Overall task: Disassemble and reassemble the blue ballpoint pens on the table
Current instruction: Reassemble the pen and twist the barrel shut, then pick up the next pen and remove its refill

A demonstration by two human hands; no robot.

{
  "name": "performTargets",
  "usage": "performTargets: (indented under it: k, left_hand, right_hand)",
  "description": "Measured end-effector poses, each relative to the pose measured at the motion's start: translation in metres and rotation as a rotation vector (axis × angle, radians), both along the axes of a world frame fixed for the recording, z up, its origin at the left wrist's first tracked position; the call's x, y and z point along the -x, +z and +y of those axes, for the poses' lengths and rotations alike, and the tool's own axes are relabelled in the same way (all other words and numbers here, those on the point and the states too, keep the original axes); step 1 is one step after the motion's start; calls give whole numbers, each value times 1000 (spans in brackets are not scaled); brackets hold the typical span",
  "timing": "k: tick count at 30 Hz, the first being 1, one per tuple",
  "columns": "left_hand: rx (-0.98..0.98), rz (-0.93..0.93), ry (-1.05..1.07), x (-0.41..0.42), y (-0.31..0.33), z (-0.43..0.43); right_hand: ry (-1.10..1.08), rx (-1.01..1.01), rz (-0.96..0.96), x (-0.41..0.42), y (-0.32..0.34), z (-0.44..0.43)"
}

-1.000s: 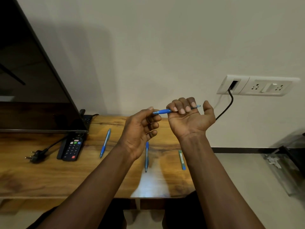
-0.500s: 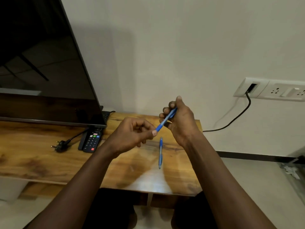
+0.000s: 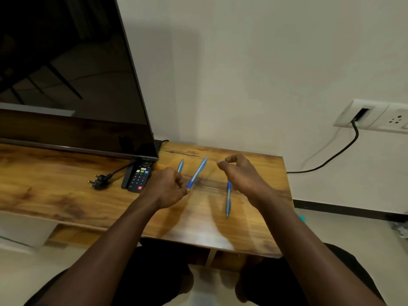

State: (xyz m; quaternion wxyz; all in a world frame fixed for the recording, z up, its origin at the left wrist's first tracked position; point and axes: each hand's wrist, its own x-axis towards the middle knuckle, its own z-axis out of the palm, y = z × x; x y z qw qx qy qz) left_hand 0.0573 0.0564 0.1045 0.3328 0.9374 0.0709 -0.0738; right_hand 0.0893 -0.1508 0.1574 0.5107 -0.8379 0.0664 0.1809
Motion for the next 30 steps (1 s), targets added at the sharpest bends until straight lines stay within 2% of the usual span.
performTargets:
  k: [7, 16, 22, 30]
  left_hand:
    - [-199, 92, 87, -29, -21, 5]
    - [-348, 309, 71, -52, -29, -3]
    - [-423, 264, 23, -51, -34, -1]
    - [-442, 216, -43, -43, -22, 1]
  right_hand:
    - [236, 376, -18, -4, -22, -25]
    - [342, 590, 2, -2, -63, -28]
    - [323, 655, 3, 2, -83, -21]
    - [297, 822, -87, 10, -86, -14]
